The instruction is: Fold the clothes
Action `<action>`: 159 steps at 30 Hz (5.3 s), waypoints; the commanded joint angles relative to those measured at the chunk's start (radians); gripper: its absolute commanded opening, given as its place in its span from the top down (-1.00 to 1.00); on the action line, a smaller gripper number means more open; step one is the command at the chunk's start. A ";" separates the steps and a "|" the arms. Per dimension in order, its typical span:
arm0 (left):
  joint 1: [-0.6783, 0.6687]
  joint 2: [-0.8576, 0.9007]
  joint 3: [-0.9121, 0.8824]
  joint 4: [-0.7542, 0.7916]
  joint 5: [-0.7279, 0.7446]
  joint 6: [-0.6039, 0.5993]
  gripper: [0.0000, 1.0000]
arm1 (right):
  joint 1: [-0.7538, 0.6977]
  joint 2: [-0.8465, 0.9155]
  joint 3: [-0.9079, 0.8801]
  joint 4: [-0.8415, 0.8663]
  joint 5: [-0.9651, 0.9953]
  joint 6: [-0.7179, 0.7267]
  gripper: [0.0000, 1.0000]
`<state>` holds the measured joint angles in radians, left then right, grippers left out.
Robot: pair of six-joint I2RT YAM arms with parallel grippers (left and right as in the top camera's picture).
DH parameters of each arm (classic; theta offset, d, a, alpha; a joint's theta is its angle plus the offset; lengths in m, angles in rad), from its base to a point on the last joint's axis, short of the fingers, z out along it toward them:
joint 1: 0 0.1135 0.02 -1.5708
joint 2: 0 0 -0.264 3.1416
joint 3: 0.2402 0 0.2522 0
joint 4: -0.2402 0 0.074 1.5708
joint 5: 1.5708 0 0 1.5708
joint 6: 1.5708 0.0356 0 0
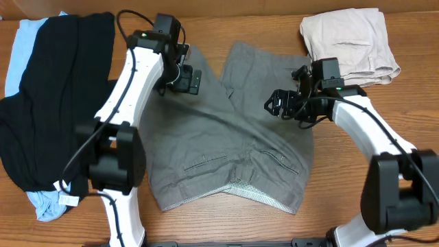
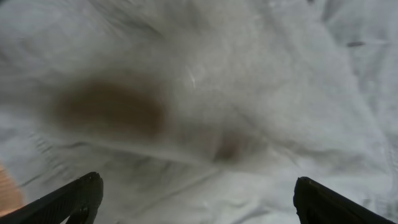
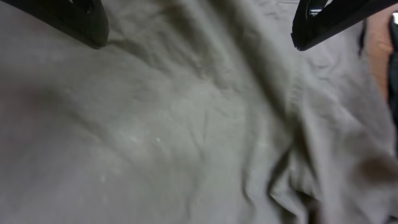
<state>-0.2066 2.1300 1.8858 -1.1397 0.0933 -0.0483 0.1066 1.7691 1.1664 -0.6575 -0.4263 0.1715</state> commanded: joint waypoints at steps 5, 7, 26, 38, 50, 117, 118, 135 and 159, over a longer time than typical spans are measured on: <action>0.006 0.058 0.021 0.028 0.034 0.027 -1.00 | 0.005 0.079 0.019 0.043 0.187 -0.017 -0.94; 0.006 0.058 0.021 0.037 0.032 0.027 -1.00 | 0.002 0.091 0.019 0.060 0.275 -0.011 -0.94; 0.006 0.058 0.021 0.098 0.030 0.053 -1.00 | 0.018 0.268 0.019 0.177 0.241 -0.012 -0.92; 0.006 0.058 0.021 0.148 0.031 0.077 -1.00 | 0.052 0.317 0.034 0.227 0.217 -0.050 -0.90; 0.003 0.058 0.052 0.174 0.044 0.118 -1.00 | 0.117 0.316 0.308 0.019 0.161 -0.107 -0.94; 0.056 0.342 0.701 0.238 -0.116 -0.015 -1.00 | -0.011 0.301 0.702 -0.679 0.103 -0.015 -1.00; 0.056 0.337 0.717 0.212 -0.116 -0.015 -1.00 | -0.011 0.301 0.698 -0.686 0.103 -0.015 -1.00; 0.048 0.092 0.858 -0.204 -0.059 0.026 -1.00 | 0.007 0.301 0.272 -0.492 0.172 0.043 -0.72; 0.049 0.084 0.853 -0.278 -0.059 0.071 -1.00 | -0.338 0.301 0.312 -0.378 0.426 -0.031 0.75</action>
<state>-0.1509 2.2124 2.7361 -1.4151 0.0257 -0.0250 -0.1680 2.0621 1.4307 -1.0054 -0.0216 0.1883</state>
